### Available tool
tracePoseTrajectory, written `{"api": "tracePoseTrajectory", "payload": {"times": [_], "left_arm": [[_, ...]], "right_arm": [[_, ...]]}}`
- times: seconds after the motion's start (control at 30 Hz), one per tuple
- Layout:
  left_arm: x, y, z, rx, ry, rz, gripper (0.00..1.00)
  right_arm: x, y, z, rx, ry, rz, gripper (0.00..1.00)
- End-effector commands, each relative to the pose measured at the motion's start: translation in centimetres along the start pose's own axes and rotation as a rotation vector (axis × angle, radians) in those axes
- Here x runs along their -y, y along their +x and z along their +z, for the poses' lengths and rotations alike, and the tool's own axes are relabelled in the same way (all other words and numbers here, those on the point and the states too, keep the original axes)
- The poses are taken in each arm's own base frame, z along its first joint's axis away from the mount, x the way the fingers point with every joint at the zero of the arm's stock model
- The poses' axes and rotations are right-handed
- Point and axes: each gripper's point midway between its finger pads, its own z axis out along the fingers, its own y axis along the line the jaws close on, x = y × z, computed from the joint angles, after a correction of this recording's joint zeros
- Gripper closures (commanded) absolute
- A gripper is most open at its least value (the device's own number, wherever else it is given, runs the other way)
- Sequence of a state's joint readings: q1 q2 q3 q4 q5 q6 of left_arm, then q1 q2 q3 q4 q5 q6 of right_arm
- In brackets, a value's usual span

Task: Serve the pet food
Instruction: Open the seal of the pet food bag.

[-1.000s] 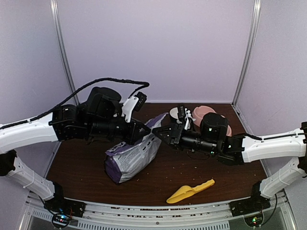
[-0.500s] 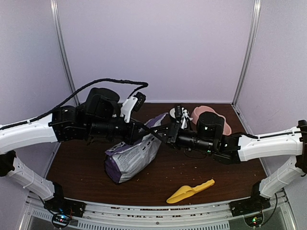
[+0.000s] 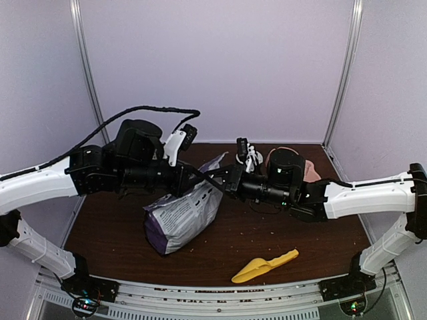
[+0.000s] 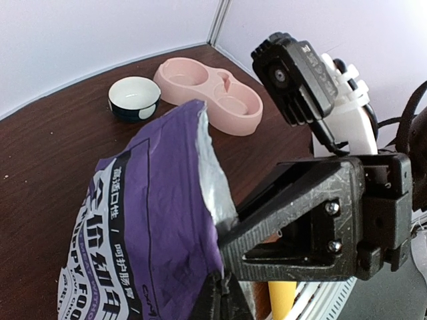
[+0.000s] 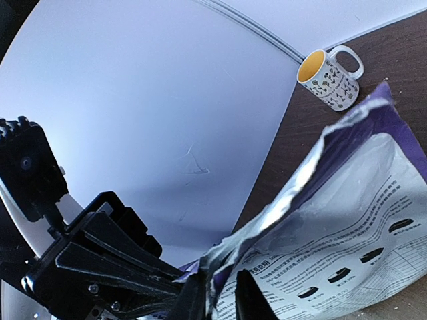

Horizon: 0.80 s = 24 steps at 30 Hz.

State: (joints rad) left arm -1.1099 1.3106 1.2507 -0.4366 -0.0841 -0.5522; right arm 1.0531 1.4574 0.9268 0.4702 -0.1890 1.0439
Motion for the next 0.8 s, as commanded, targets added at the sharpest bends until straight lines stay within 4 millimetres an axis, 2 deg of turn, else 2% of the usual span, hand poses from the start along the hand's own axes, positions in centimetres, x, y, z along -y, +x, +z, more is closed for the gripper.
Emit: {"api": "tracePoseTrajectory", "payload": {"times": [0.0, 0.07, 0.23, 0.4, 0.53, 0.77], "left_arm": [[4.2, -0.9, -0.8, 0.041, 0.182, 0.025, 1.0], [3.9, -1.0, -0.9, 0.049, 0.17, 0.027, 1.0], [2.2, -1.5, -1.3, 0.079, 0.075, 0.052, 1.0], [0.7, -2.6, -2.2, 0.122, -0.018, 0.1, 1.0], [1.1, -3.3, -2.4, 0.143, -0.006, 0.114, 1.0], [1.5, -3.6, -2.5, 0.146, 0.01, 0.112, 1.0]], "right_arm": [[-0.7, -0.7, 1.1, 0.015, -0.024, -0.006, 0.94], [-0.2, -0.5, 1.1, 0.01, -0.01, -0.005, 1.0], [1.7, 0.1, 0.8, -0.011, 0.078, -0.02, 1.0], [5.6, 0.8, -0.4, -0.035, 0.294, -0.099, 1.0], [8.7, 1.3, -1.4, -0.048, 0.425, -0.149, 1.0], [10.1, 1.9, -0.9, -0.07, 0.465, -0.159, 1.0]]}}
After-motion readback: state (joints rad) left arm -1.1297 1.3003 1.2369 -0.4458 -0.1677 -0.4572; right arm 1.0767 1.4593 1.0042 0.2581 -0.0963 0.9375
